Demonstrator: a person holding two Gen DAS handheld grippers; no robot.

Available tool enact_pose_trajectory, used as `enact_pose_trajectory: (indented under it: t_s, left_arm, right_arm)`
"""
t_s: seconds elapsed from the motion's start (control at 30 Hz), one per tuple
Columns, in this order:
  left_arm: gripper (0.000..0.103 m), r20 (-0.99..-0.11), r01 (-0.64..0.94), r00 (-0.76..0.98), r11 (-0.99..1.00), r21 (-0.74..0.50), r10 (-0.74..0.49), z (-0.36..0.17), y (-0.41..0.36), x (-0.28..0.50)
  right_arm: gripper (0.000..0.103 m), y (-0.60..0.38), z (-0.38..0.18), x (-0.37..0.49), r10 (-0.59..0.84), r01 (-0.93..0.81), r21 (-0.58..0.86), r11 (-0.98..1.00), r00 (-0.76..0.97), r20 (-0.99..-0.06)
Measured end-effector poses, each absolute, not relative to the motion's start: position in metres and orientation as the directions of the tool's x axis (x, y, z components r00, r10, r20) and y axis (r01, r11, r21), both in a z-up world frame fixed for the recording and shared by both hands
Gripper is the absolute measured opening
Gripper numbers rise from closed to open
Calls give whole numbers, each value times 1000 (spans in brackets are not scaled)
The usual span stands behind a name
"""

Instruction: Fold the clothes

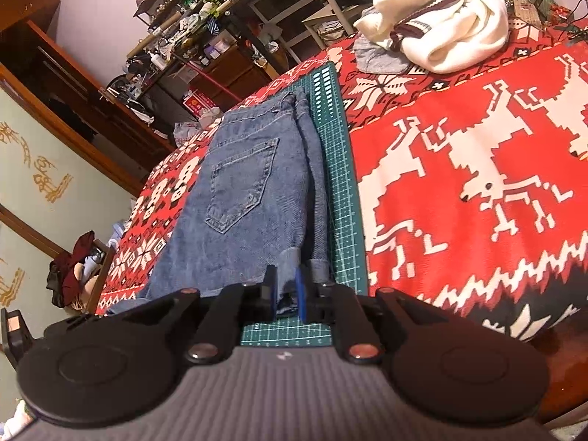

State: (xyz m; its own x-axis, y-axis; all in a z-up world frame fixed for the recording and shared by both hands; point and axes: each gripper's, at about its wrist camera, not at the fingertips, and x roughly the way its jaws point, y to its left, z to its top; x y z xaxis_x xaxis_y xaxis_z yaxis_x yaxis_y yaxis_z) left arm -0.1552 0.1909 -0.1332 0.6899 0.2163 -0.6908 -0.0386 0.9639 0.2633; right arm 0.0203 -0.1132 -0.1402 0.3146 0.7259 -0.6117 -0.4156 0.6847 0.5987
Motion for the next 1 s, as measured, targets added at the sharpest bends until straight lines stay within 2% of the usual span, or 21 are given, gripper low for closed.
enact_pose_trajectory:
  t_s: [0.13,0.23,0.37,0.6,0.83,1.0]
  left_arm:
    - [35,-649,-101,718,959,264,254,-130,195,-158]
    - [32,-619,-132,740,959,249,263,-123,200,-161]
    - [24,-635,-95,731,959,266,249,-127,196,-156]
    - [24,-646,-51,716,943,329,264,-140,186,-157]
    - [25,-638,-100,722,953,286,268,-136,195,-157]
    - [25,-642,-105,723,959,264,256,-136,197,-157]
  right_arm:
    - [13,-124,-139,20,704,-402,580,708,345,-621]
    - [13,-114,-132,9,642,-527,418,740,367,-673]
    - [13,-92,-135,-9,597,-652,267,709,354,-720]
    - [14,-53,-144,-32,483,-745,15,667,416,-770]
    - [19,-49,-146,-30,435,-705,-54,707,494,-753]
    - [20,-52,-148,-30,439,-710,-46,703,483,-757]
